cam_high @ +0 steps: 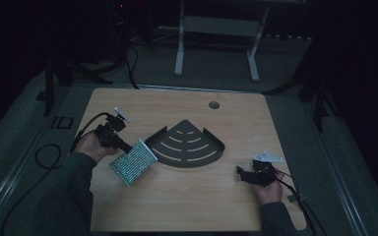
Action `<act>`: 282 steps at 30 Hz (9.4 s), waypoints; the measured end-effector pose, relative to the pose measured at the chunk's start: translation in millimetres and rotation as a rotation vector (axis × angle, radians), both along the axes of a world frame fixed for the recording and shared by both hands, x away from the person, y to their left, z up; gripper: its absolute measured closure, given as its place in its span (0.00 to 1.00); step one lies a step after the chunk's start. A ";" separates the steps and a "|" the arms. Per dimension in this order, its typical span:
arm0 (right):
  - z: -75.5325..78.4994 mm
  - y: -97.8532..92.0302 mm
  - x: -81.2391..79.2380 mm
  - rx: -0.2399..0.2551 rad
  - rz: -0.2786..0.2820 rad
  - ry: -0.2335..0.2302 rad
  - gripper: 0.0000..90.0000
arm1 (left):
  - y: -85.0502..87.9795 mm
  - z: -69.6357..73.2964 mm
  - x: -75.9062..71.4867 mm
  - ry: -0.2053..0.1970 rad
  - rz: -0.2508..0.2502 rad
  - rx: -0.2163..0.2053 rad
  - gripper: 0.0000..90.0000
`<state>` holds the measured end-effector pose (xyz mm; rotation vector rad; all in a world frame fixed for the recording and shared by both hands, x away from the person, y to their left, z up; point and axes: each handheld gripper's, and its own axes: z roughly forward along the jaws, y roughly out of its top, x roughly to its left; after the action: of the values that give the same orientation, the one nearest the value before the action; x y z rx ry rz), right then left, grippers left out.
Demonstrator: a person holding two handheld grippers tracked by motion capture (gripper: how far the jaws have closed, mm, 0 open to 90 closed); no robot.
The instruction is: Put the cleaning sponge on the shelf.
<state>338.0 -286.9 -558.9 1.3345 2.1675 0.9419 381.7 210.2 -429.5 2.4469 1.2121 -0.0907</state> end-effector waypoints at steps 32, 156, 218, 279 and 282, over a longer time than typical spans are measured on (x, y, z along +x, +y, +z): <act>0.0 0.0 0.1 0.001 0.001 0.000 0.25 | -21.9 28.8 27.4 -0.058 -0.010 0.019 1.00; 0.0 -1.0 1.9 0.001 0.016 0.000 0.25 | -104.4 -2.5 109.0 -0.108 -0.056 0.146 1.00; 0.0 -1.2 2.0 0.000 0.019 0.000 0.25 | -118.6 -33.7 104.0 -0.118 -0.105 0.339 0.99; 0.0 -1.2 2.1 0.000 0.020 0.000 0.25 | -105.3 -19.1 103.7 -0.158 -0.050 0.239 0.88; 0.0 -1.2 2.1 0.000 0.020 0.000 0.25 | -95.2 -11.4 101.5 -0.178 -0.024 0.223 0.86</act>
<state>340.1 -288.1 -558.8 1.3156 2.1842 0.9496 483.2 115.0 -440.9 2.5932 1.1692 0.2636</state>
